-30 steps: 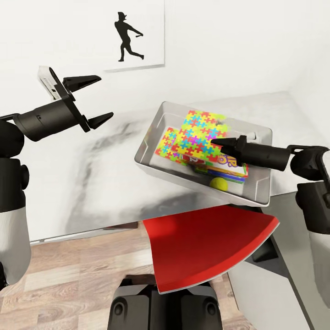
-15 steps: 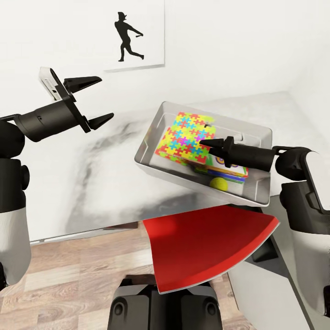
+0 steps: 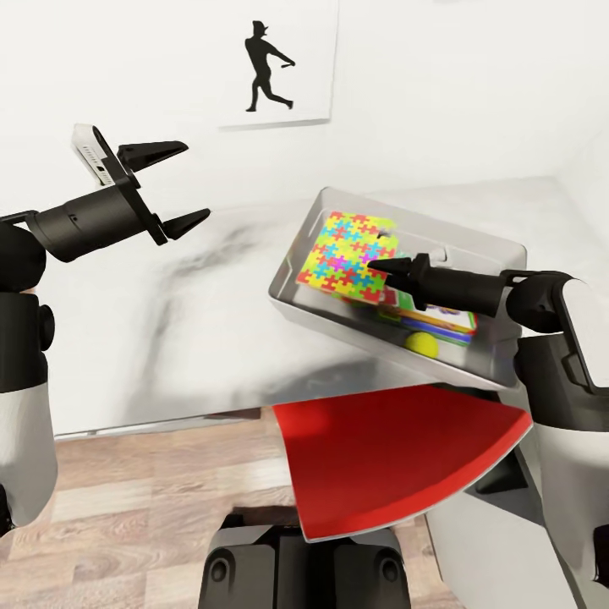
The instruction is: Put all the toys in the child's room - the three board games (two on the bed and one on the table), the two jigsaw puzzles on the table, and the tennis ball on the table - inside the toy box on the table in the child's room.
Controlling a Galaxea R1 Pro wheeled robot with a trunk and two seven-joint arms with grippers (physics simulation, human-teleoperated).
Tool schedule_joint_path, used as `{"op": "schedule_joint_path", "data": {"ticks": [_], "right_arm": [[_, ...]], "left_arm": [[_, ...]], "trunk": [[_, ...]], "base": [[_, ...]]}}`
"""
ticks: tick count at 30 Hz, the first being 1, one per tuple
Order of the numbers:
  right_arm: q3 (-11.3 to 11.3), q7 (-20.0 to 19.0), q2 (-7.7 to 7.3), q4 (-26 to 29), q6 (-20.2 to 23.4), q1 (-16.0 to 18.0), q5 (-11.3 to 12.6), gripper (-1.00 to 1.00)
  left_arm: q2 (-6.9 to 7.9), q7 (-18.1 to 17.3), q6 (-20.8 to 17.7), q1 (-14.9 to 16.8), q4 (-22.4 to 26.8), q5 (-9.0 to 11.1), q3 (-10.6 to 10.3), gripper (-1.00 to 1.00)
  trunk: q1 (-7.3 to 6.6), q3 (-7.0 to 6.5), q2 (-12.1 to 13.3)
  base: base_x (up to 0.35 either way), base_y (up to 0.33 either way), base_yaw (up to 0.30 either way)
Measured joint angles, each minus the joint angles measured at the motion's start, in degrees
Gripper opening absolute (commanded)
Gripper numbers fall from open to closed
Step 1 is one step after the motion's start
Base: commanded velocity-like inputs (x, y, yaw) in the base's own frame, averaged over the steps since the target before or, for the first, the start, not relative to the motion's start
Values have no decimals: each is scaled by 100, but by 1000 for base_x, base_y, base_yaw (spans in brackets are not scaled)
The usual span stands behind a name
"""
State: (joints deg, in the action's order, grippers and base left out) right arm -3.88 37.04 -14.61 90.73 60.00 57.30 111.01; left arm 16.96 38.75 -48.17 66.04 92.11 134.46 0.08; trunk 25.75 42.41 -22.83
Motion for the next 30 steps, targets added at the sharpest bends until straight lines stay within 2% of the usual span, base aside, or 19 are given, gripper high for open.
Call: {"op": "schedule_joint_path", "data": {"ticks": [16, 21, 23, 30], "right_arm": [[26, 145, -56, -9, -18, 12, -2, -100], [40, 137, -193, -5, -32, 9, 1, -100], [43, 130, -294, 2, -37, 10, -8, -100], [47, 108, -446, 13, -139, 12, 9, -100]], "left_arm": [[-1, 0, -1, 2, -1, -1, 0, 100], [-1, 1, -2, 1, -1, -1, 0, 100], [-1, 1, -1, 1, -1, 0, 0, 100], [-1, 1, -2, 1, -1, -1, -4, 100]], "trunk": [[0, 0, 0], [0, 0, 0], [0, 0, 0], [0, 3, 0]], "base": [[0, 0, 27], [0, 0, 4], [0, 0, 2], [0, 0, 1]]}}
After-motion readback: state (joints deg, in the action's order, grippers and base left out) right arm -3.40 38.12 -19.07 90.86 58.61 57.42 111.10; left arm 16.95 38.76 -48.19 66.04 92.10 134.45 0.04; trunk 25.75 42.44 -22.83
